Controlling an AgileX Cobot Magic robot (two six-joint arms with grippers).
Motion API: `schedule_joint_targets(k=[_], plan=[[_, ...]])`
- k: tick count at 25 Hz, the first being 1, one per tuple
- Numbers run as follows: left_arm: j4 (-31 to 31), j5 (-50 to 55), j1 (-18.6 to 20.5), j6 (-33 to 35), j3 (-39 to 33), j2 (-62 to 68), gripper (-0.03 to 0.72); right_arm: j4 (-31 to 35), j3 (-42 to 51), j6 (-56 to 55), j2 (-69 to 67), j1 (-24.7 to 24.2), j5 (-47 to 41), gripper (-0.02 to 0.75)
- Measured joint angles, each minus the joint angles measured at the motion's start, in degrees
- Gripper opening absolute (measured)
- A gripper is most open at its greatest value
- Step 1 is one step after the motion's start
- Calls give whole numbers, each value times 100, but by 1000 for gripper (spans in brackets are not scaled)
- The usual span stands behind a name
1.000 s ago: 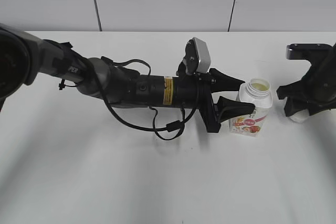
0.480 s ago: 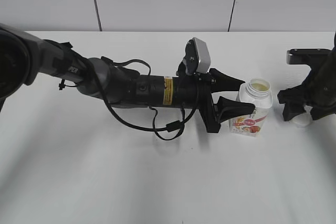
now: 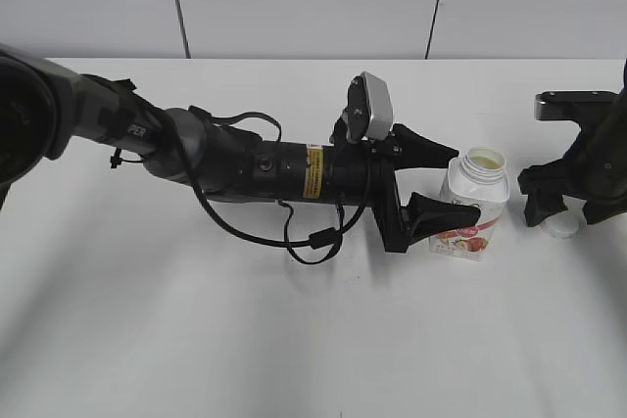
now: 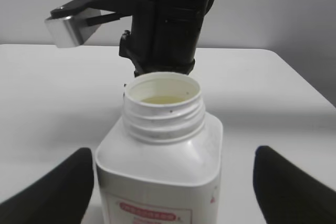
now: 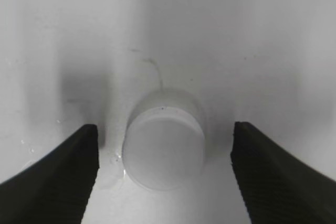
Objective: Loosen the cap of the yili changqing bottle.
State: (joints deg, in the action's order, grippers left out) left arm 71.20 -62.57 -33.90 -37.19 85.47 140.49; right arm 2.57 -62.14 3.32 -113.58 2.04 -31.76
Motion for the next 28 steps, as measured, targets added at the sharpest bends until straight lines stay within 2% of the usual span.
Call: schedule_joint_targets(k=[6, 10, 12, 15, 19, 25, 28], plan=[[21, -35, 84, -5, 0, 0, 587, -2, 0, 0, 0, 0, 0, 599], [114, -330, 385, -168, 0, 0, 587, -6, 0, 0, 18, 0, -11, 598], [376, -415, 579, -285, 0, -29, 587, -6, 0, -5, 58, 0, -36, 596], [1077, -375, 819, -479, 0, -144, 587, -6, 0, -5, 191, 0, -47, 596], [1525, -320, 1142, -723, 0, -376, 587, -6, 0, -5, 411, 0, -58, 595], [1680, 299, 1629, -1067, 0, -893, 587, -6, 0, -5, 803, 0, -72, 595], [1693, 1023, 1798, -1255, 0, -1282, 587, -20, 0, -5, 1087, 0, -16, 595]])
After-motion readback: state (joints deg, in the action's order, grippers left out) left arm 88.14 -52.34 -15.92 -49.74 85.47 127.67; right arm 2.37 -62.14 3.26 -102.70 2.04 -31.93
